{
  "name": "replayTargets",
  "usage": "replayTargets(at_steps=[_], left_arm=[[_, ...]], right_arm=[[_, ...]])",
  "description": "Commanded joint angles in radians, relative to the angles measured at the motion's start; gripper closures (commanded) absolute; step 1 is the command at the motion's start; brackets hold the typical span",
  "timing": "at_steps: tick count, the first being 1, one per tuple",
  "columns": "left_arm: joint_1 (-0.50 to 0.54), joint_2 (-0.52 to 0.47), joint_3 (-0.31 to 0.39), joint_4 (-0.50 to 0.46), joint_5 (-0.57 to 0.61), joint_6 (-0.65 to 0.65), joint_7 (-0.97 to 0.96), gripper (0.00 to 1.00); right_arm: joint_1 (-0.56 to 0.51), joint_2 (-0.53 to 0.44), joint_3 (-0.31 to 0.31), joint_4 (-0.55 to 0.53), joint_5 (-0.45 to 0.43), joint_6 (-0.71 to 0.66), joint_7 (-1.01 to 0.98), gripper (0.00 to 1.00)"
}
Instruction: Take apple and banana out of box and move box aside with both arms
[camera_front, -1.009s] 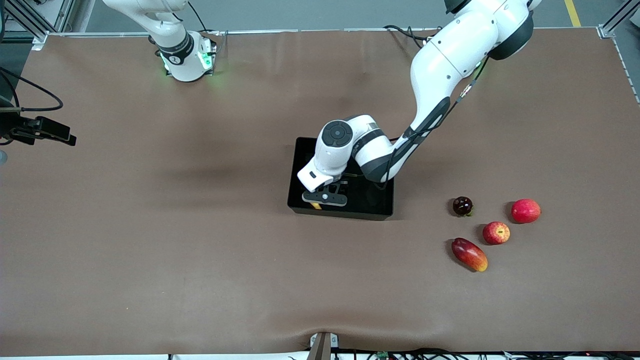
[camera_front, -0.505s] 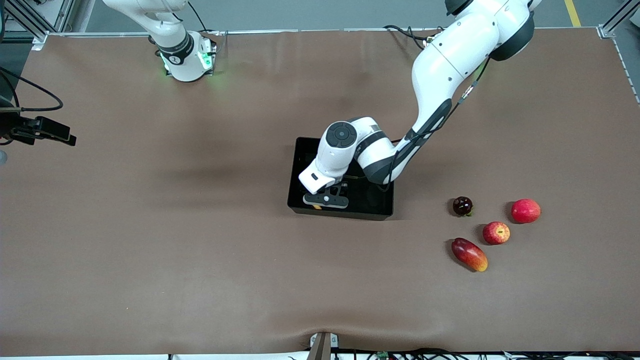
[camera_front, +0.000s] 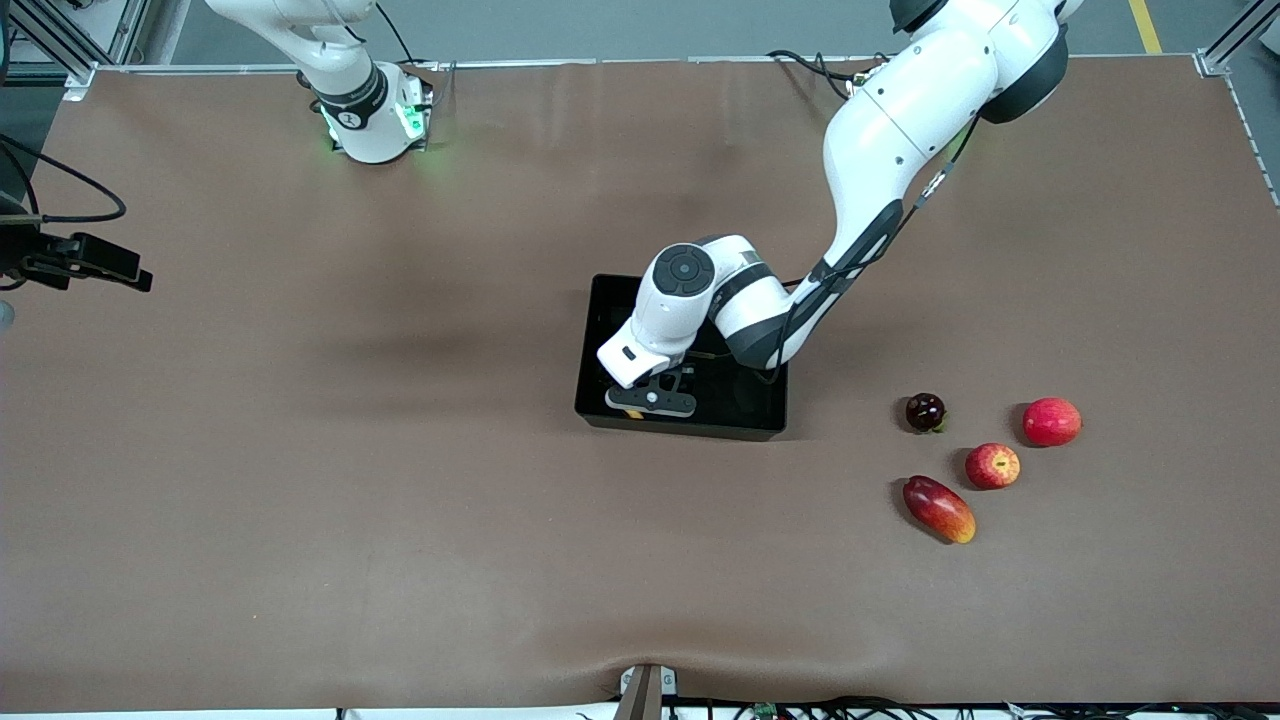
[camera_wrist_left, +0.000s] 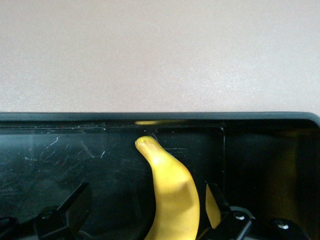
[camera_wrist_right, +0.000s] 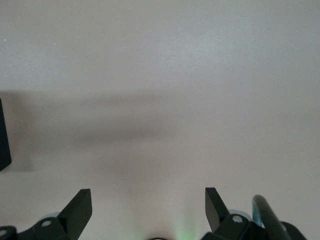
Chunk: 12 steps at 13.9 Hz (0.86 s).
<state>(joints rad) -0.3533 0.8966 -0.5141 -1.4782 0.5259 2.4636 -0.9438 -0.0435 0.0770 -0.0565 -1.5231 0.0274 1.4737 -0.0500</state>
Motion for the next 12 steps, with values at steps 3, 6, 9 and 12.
replayTargets(at_steps=[3,6,9,12], left_arm=[[0.001,0.001,-0.006,-0.019,-0.004,0.020,0.010,0.00],[-0.012,0.010,-0.006,-0.017,-0.004,0.037,0.008,0.00],[-0.021,0.022,-0.004,-0.016,-0.004,0.058,0.004,0.00],[-0.024,0.053,-0.001,-0.016,0.005,0.095,0.002,0.00]], right_arm=[[-0.022,0.012,0.012,0.023,0.019,-0.010,-0.001,0.00],[-0.022,0.012,0.012,0.023,0.019,-0.010,-0.001,0.00],[-0.022,0.013,0.012,0.023,0.017,-0.010,-0.001,0.00],[-0.022,0.013,0.012,0.024,0.017,-0.010,-0.001,0.00]])
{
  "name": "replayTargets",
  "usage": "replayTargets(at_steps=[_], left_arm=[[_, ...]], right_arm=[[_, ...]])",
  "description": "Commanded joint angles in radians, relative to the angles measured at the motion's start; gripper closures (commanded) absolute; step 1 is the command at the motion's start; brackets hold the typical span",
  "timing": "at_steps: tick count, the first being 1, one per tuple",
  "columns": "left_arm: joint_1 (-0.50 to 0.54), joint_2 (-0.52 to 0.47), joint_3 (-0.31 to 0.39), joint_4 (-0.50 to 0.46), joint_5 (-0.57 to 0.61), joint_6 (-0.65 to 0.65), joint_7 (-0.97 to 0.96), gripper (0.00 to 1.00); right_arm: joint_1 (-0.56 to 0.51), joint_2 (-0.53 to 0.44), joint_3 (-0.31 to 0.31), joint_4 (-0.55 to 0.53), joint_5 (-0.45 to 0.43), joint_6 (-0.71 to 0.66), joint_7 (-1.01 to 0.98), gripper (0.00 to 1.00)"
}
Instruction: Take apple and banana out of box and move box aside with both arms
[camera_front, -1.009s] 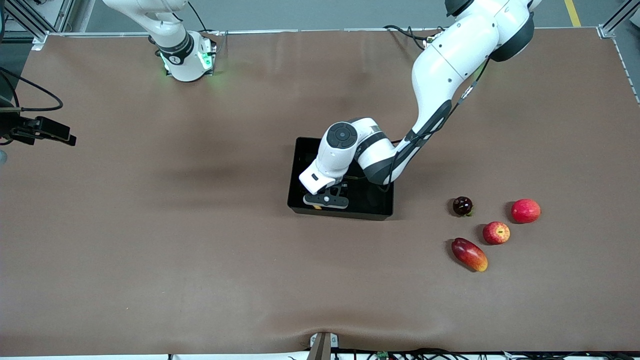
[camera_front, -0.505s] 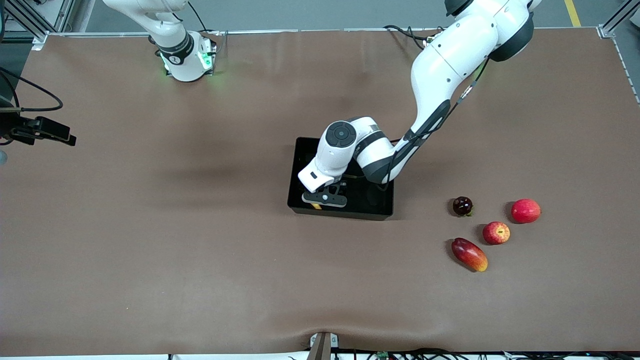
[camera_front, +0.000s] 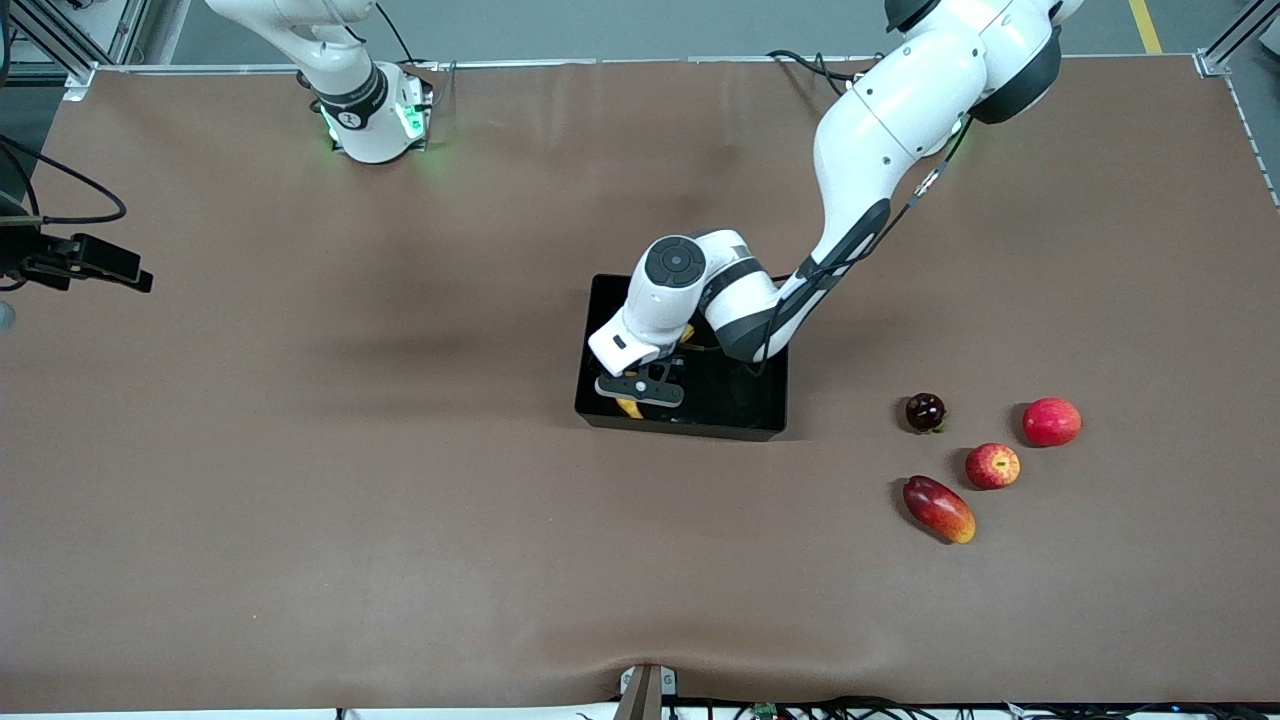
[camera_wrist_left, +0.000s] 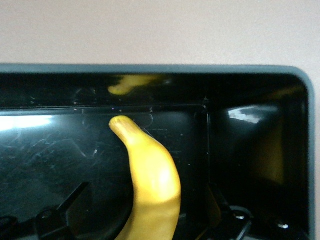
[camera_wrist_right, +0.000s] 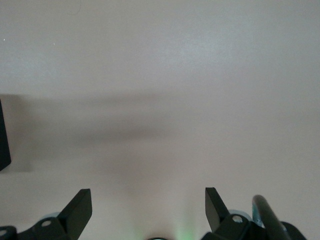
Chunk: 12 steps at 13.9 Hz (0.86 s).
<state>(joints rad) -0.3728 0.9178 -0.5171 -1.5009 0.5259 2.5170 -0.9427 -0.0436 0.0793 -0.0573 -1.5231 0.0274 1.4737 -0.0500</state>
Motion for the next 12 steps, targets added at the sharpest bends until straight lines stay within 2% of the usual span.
replayTargets(at_steps=[1,10,11,12], left_arm=[[-0.011,0.035,0.005,0.007,0.006,0.045,-0.001,0.00],[-0.032,0.049,0.006,0.008,0.006,0.045,-0.016,0.00],[-0.032,0.055,0.008,0.008,0.008,0.045,-0.016,0.12],[-0.032,0.056,0.006,0.008,0.008,0.045,-0.016,0.28]], right_arm=[[-0.022,0.011,0.011,0.023,0.017,-0.010,-0.001,0.00],[-0.022,0.011,0.013,0.023,0.017,-0.010,-0.001,0.00],[-0.022,0.011,0.011,0.024,0.017,-0.010,-0.001,0.00],[-0.022,0.011,0.011,0.024,0.017,-0.010,-0.002,0.00]])
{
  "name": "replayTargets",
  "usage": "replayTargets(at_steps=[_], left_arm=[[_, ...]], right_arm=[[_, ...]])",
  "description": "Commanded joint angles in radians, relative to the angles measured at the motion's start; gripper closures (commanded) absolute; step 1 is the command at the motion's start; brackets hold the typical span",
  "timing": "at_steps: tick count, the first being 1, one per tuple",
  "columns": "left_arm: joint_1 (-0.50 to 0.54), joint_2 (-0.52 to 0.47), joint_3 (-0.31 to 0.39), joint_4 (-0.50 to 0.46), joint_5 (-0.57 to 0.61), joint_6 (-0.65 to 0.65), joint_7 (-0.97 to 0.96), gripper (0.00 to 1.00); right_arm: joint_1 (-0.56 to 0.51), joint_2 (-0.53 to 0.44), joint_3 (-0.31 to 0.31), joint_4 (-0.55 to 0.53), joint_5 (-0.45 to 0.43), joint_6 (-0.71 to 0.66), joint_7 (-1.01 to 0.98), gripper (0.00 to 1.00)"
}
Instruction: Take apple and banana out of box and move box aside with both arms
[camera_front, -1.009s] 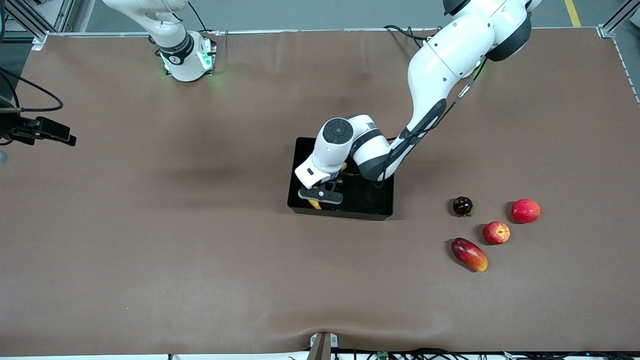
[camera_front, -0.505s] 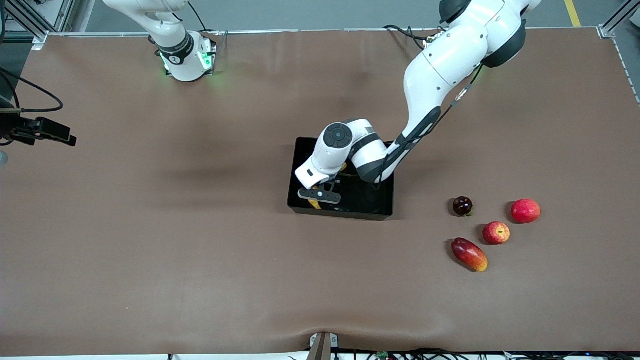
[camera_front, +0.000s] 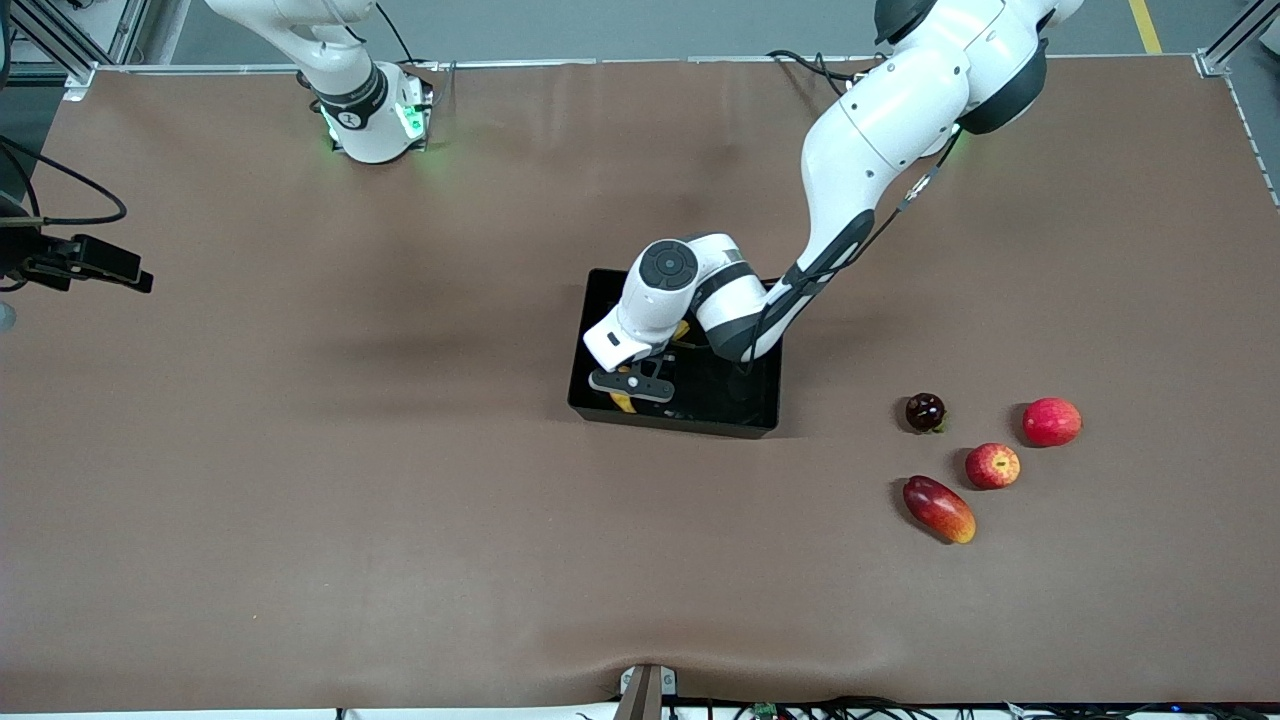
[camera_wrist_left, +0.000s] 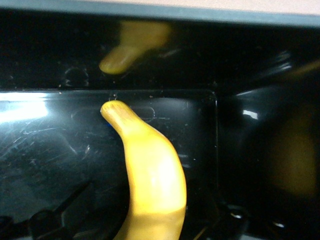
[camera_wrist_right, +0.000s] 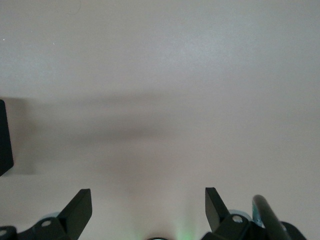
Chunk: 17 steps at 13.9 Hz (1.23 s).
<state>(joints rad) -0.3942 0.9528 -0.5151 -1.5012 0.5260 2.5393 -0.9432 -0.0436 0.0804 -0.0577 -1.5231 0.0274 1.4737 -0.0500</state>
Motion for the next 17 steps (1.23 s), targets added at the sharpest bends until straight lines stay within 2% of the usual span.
replayTargets(at_steps=[1,2,3,4,6,9,11,17], left_arm=[[-0.011,0.020,0.006,0.009,0.008,0.022,-0.014,0.55],[-0.006,0.018,0.006,0.010,0.008,0.022,-0.008,0.80],[0.003,0.015,0.006,0.012,0.011,0.021,-0.003,0.96],[0.005,0.009,0.013,0.012,0.011,0.021,0.000,1.00],[0.005,0.000,0.038,0.018,0.014,0.019,0.003,1.00],[0.014,-0.029,0.038,0.018,-0.001,0.001,0.001,1.00],[0.020,-0.064,0.033,0.019,-0.007,-0.066,-0.002,1.00],[0.100,-0.158,-0.025,0.018,-0.017,-0.177,-0.002,1.00]], right_arm=[[-0.022,0.010,0.013,0.023,0.017,-0.010,-0.001,0.00],[-0.022,0.010,0.013,0.024,0.017,-0.010,-0.002,0.00],[-0.022,0.010,0.013,0.023,0.017,-0.010,-0.001,0.00],[-0.024,0.010,0.012,0.023,0.017,-0.010,-0.002,0.00],[-0.024,0.010,0.012,0.024,0.017,-0.010,-0.001,0.00],[-0.022,0.010,0.013,0.024,0.017,-0.010,-0.001,0.00],[-0.021,0.010,0.013,0.024,0.017,-0.010,-0.001,0.00],[-0.021,0.010,0.013,0.024,0.019,-0.010,-0.001,0.00]])
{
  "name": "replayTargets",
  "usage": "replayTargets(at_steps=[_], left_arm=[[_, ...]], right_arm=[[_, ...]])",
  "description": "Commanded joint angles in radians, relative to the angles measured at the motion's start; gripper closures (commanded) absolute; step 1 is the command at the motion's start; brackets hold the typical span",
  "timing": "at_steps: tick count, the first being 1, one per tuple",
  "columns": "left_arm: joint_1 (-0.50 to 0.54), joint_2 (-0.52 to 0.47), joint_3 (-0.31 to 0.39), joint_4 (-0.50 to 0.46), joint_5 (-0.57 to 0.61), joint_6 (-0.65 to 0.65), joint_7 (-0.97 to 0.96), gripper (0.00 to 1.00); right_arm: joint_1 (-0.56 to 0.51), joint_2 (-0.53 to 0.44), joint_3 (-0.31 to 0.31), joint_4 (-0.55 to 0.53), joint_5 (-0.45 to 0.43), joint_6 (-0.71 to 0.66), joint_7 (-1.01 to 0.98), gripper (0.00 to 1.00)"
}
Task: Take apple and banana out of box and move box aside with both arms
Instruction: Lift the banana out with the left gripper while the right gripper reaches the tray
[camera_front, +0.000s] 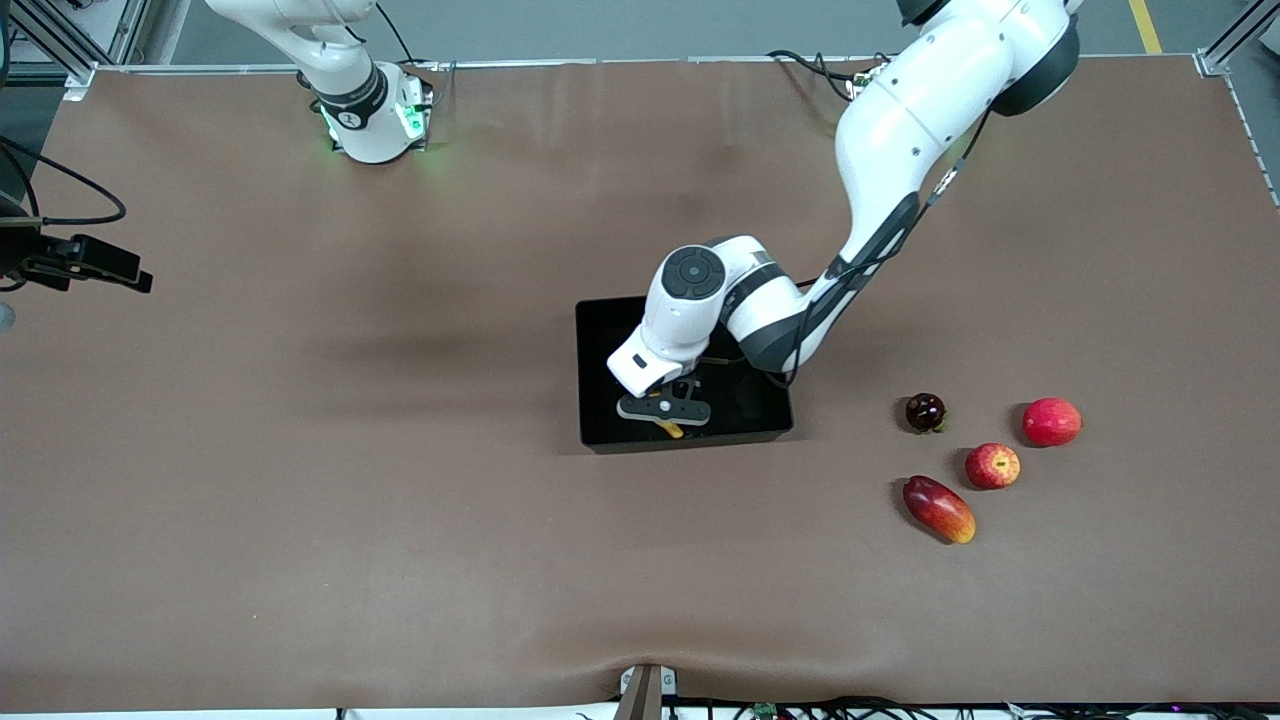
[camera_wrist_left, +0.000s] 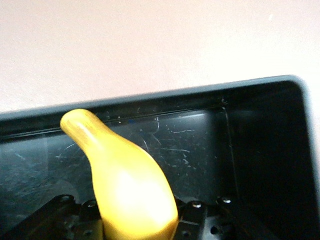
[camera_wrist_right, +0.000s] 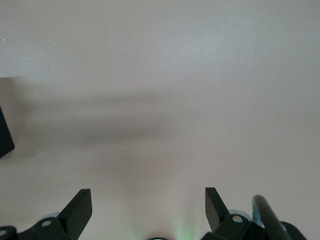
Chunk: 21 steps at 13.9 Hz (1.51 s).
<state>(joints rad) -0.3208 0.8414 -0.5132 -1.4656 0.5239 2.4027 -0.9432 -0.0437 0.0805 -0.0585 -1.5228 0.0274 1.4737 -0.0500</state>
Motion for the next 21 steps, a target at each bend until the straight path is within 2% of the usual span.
replayTargets(at_steps=[1,4,7,10,13,14,16,19,21], left_arm=[[0.048,-0.062,-0.057,-0.016,-0.015,-0.069,-0.002,1.00],[0.107,-0.094,-0.152,-0.016,-0.016,-0.143,-0.003,1.00],[0.196,-0.162,-0.217,-0.016,-0.018,-0.259,0.004,1.00],[0.368,-0.197,-0.313,-0.018,-0.016,-0.335,0.041,1.00],[0.559,-0.208,-0.392,-0.018,-0.018,-0.393,0.197,1.00],[0.616,-0.205,-0.399,-0.018,-0.018,-0.405,0.268,1.00],[0.708,-0.200,-0.400,-0.016,-0.018,-0.425,0.425,1.00],[0.827,-0.191,-0.392,-0.016,-0.015,-0.427,0.695,1.00],[0.890,-0.170,-0.389,-0.016,-0.004,-0.424,0.774,1.00]], right_arm=[[-0.022,0.010,0.014,0.024,0.019,-0.010,-0.001,0.00],[-0.013,0.028,0.014,0.023,0.019,-0.012,-0.002,0.00],[0.001,0.028,0.019,0.023,0.025,-0.018,0.002,0.00],[0.031,0.080,0.020,0.021,0.042,-0.022,-0.022,0.00],[0.088,0.125,0.017,0.021,0.042,-0.016,-0.040,0.00],[0.099,0.146,0.020,0.019,0.048,-0.009,-0.042,0.00],[0.152,0.183,0.019,-0.002,0.130,0.049,-0.031,0.00],[0.260,0.197,0.019,-0.100,0.153,0.242,0.001,0.00],[0.320,0.241,0.019,-0.126,0.178,0.338,0.103,0.00]])
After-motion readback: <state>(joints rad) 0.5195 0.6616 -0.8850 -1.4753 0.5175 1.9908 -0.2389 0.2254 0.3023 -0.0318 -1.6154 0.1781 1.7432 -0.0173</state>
